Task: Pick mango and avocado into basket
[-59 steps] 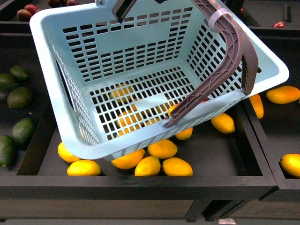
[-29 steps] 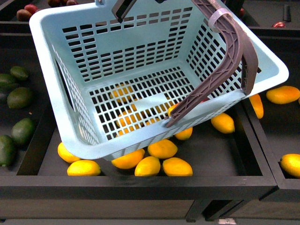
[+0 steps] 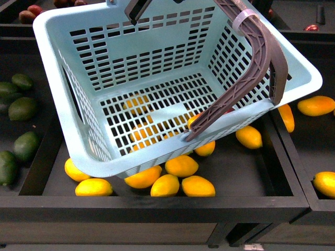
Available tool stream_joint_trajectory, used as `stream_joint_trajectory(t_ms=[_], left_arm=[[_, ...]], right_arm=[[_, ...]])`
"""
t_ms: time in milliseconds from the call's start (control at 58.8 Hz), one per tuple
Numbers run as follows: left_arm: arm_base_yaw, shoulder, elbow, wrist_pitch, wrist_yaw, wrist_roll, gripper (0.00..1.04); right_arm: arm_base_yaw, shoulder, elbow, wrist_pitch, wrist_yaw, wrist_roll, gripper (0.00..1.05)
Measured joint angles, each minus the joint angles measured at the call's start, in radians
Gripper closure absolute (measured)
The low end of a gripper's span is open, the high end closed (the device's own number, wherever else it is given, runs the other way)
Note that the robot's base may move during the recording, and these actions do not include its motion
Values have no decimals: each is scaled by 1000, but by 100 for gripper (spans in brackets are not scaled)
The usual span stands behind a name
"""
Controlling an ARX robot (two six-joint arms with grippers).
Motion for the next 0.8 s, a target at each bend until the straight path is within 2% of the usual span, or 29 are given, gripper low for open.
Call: stream_joint_trajectory(t_ms=[51,306,799], left_arm=[[0,0,0,0,2,0,99],[-14,0,0,0,14,0,99],[-1,0,0,-1,-6,0,99]], right_arm=[[0,0,0,0,0,0,49],[0,-2,0,-1,3,1,6],[0,-2,0,-4,0,0,8]])
